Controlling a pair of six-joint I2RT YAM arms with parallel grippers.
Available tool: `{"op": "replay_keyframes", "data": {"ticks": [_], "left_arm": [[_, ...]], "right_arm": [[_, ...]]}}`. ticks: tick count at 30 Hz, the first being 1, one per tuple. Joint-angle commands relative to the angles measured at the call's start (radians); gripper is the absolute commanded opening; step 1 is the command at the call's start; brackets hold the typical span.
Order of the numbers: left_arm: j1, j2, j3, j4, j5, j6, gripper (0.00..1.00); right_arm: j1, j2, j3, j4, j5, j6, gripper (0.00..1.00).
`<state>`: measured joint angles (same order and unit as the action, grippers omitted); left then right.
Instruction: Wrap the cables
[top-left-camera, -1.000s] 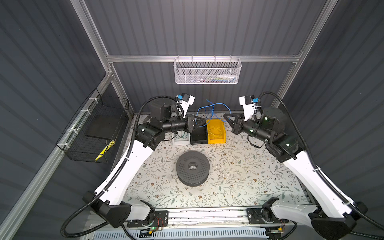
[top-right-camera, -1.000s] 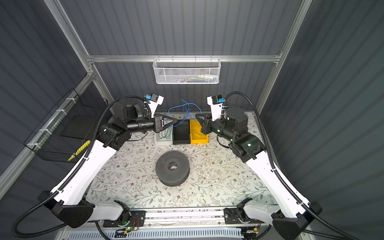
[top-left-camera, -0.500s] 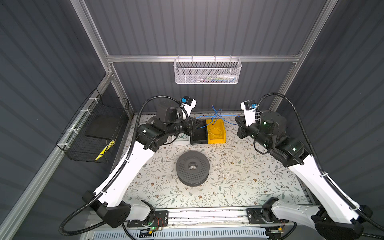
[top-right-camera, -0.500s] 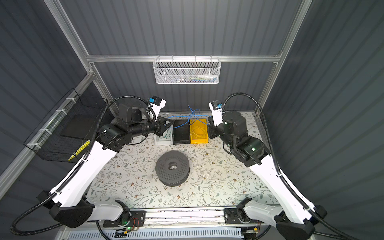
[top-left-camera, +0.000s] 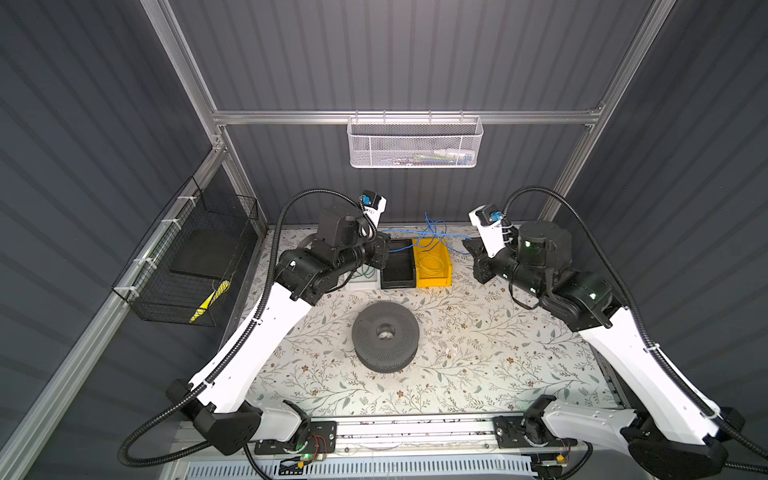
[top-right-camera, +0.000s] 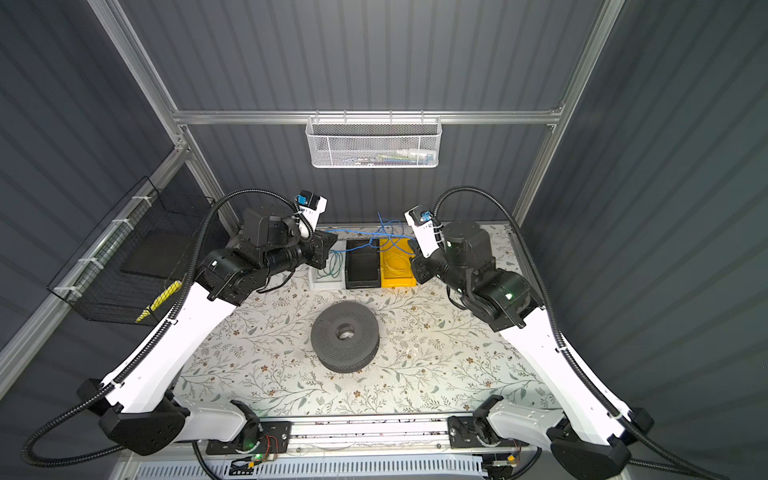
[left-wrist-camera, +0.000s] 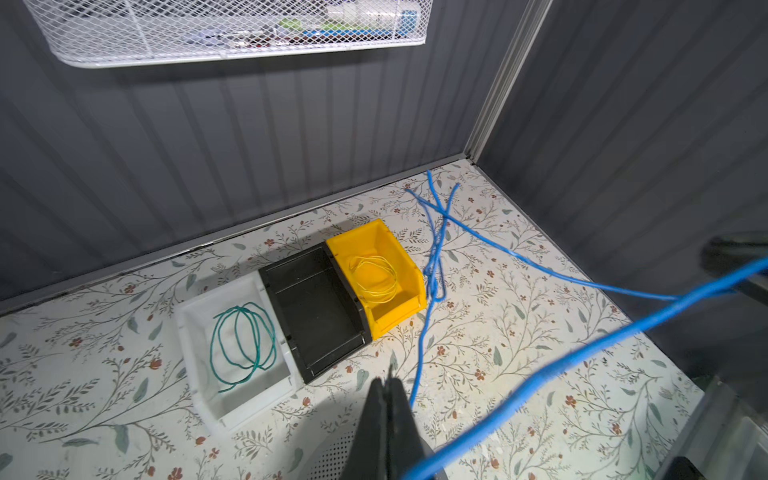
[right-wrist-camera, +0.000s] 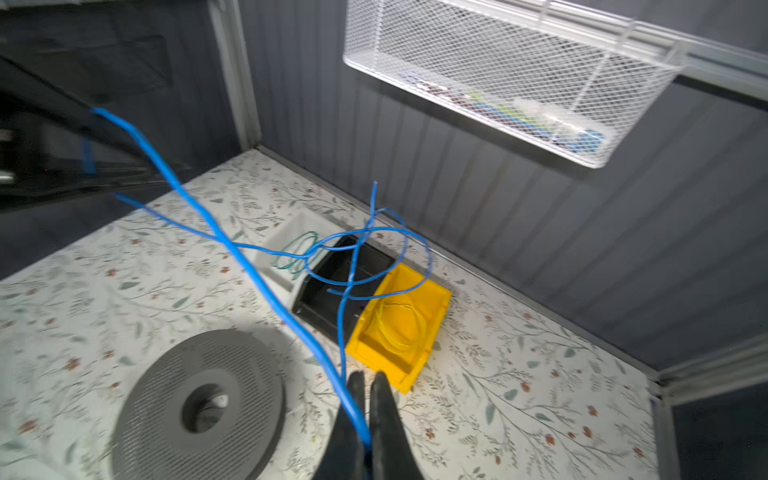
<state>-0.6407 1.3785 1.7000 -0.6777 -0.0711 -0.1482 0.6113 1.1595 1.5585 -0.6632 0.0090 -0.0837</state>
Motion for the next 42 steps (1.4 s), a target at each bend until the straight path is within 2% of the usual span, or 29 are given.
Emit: {"op": "replay_keyframes", "data": {"ticks": [1,3,7,10,13,16,18,20,21,25,26,27,28,30,33,35,36,39,42], "left_arm": [[0.104,-0.027,0.007,-0.066,-0.408,-0.003,0.00],[0.104,-0.024,-0.005,-0.052,-0.418,0.005,0.00],[0.104,-0.028,-0.037,-0.023,-0.470,0.035,0.00],[0.104,-0.029,-0.058,-0.001,-0.551,0.068,0.00],[0.104,-0.017,-0.074,0.020,-0.644,0.100,0.00],[0.104,0.004,-0.090,0.042,-0.731,0.140,0.00],[0.104,0.022,-0.101,0.057,-0.795,0.163,0.00],[0.104,0.033,-0.111,0.070,-0.798,0.182,0.00],[0.105,0.029,-0.123,0.085,-0.776,0.193,0.00],[0.104,0.037,-0.128,0.077,-0.696,0.183,0.00],[0.105,0.052,-0.113,0.048,-0.641,0.172,0.00],[0.104,0.058,-0.109,0.032,-0.536,0.168,0.00],[0.104,0.060,-0.110,0.025,-0.421,0.168,0.05],[0.104,0.063,-0.101,-0.001,-0.186,0.130,0.22],[0.104,0.050,-0.122,0.020,0.030,0.037,0.44],[0.104,0.027,-0.160,0.071,0.140,-0.025,0.63],[0.105,0.014,-0.178,0.097,0.184,-0.057,0.68],[0.105,-0.023,-0.209,0.136,0.253,-0.121,0.78],[0.104,-0.061,-0.250,0.195,0.331,-0.193,0.84]], "right_arm": [[-0.123,-0.046,0.135,-0.266,-0.122,0.120,0.00],[-0.137,-0.002,0.192,-0.324,-0.281,0.150,0.00],[-0.203,0.020,0.286,-0.393,-0.512,0.206,0.00],[-0.327,0.021,0.314,-0.392,-0.720,0.271,0.00],[-0.453,0.010,0.270,-0.311,-0.965,0.372,0.00],[-0.537,-0.025,0.128,-0.067,-1.193,0.566,0.00],[-0.583,-0.083,-0.033,0.296,-1.302,0.839,0.00],[-0.609,-0.105,-0.139,0.620,-1.343,1.090,0.00],[-0.611,-0.103,-0.162,0.708,-1.353,1.167,0.00],[-0.610,-0.093,-0.162,0.770,-1.348,1.233,0.00],[-0.604,-0.092,-0.148,0.736,-1.337,1.213,0.00],[-0.598,-0.090,-0.134,0.709,-1.329,1.194,0.00],[-0.595,-0.088,-0.127,0.694,-1.325,1.185,0.00],[-0.583,-0.084,-0.121,0.692,-1.304,1.190,0.00],[-0.564,-0.078,-0.123,0.722,-1.278,1.212,0.00],[-0.550,-0.075,-0.119,0.696,-1.249,1.189,0.00],[-0.543,-0.072,-0.115,0.669,-1.234,1.165,0.00],[-0.527,-0.067,-0.094,0.569,-1.186,1.078,0.00],[-0.523,-0.073,-0.130,0.630,-1.157,1.115,0.00]]}}
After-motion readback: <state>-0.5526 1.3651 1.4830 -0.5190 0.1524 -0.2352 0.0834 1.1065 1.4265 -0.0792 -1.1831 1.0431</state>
